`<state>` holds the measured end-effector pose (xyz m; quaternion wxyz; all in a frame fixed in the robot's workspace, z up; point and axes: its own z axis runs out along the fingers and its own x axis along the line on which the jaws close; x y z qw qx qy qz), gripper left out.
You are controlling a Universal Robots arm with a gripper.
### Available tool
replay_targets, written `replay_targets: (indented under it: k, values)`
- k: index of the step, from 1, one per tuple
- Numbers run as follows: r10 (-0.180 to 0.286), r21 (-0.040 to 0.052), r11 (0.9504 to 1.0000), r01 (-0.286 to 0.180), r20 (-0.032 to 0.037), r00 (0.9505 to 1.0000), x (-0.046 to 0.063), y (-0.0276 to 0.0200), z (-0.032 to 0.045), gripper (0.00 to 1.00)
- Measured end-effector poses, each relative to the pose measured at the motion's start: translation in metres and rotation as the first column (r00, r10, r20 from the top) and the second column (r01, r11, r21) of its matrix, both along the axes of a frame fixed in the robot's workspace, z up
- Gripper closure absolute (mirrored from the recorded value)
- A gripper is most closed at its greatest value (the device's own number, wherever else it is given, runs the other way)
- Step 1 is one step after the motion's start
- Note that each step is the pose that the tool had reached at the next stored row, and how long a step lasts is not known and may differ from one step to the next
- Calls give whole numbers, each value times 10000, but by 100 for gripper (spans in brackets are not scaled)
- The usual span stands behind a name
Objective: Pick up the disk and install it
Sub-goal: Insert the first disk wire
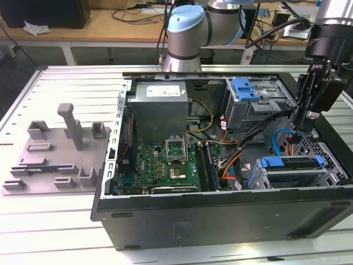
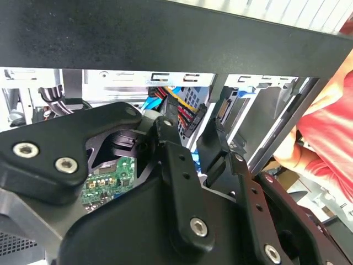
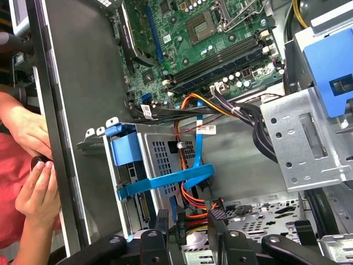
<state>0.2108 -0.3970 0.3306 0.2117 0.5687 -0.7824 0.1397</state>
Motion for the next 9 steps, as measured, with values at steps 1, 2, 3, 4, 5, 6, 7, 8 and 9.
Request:
replay_targets:
  k: [1,2,3,4,5,6,7,8,9]
  values:
    - [6,0,10000,-6,0,10000,0,0,0,58]
    - [16,0,10000,-16,0,10000,0,0,-1,58]
    - [23,-1,10000,-23,0,10000,0,0,-1,60]
    - [29,0,10000,-29,0,10000,0,0,-1,60]
    - [35,-1,10000,-35,0,10000,0,0,-2,67]
    - [40,0,10000,-40,0,10000,0,0,-3,67]
    - [48,1,10000,-48,0,10000,0,0,-5,74]
    - [54,-1,10000,-54,1,10000,0,0,-5,74]
    - [64,0,10000,-64,0,10000,0,0,-7,74]
